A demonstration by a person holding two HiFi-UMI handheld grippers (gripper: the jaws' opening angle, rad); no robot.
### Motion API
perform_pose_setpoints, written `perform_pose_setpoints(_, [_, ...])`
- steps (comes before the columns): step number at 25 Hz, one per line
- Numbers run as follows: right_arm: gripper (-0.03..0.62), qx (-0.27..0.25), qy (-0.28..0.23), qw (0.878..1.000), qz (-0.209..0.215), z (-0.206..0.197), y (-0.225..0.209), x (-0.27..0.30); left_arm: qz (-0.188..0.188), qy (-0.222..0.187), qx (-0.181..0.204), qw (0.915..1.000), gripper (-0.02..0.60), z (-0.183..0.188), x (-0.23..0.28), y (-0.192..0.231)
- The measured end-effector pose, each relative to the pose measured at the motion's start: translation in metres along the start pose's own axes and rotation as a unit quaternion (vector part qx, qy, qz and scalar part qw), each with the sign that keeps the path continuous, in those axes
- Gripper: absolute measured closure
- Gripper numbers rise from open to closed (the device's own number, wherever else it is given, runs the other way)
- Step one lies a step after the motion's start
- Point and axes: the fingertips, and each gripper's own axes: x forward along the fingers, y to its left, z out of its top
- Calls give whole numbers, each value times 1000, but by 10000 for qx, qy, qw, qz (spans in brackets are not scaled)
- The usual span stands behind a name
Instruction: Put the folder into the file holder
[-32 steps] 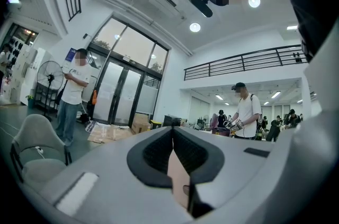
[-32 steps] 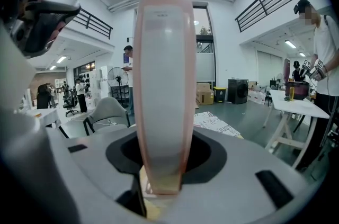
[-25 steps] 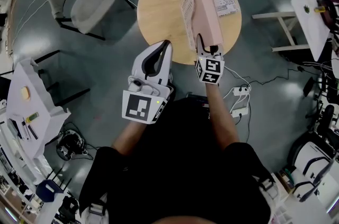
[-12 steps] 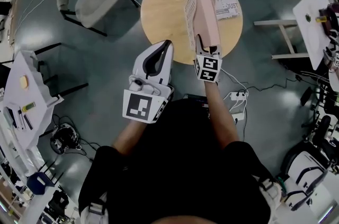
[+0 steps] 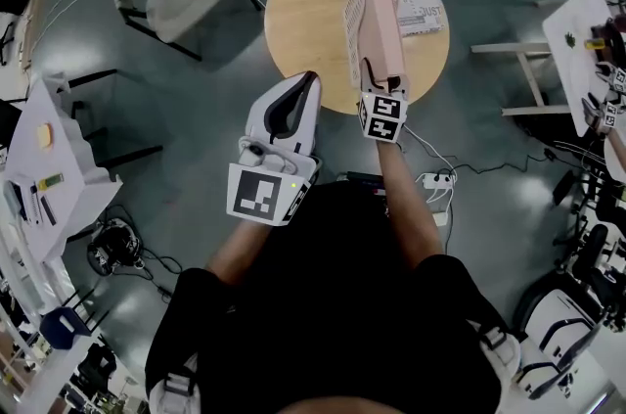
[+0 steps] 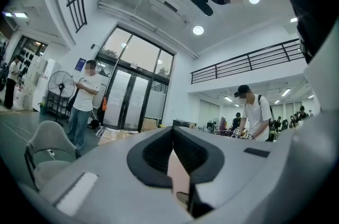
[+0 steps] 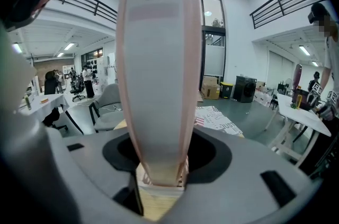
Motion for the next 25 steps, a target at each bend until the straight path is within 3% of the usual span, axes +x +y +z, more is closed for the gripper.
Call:
perform_pose_setpoints(6, [385,-20,242,9996,117,-11,1,-2,110,-38,49,9999,575,5,-12,-8])
perform_pose_setpoints(25, [381,38,341,9988,343,-26,2,-45,404,-194,132,9989,575,12,-50,-45])
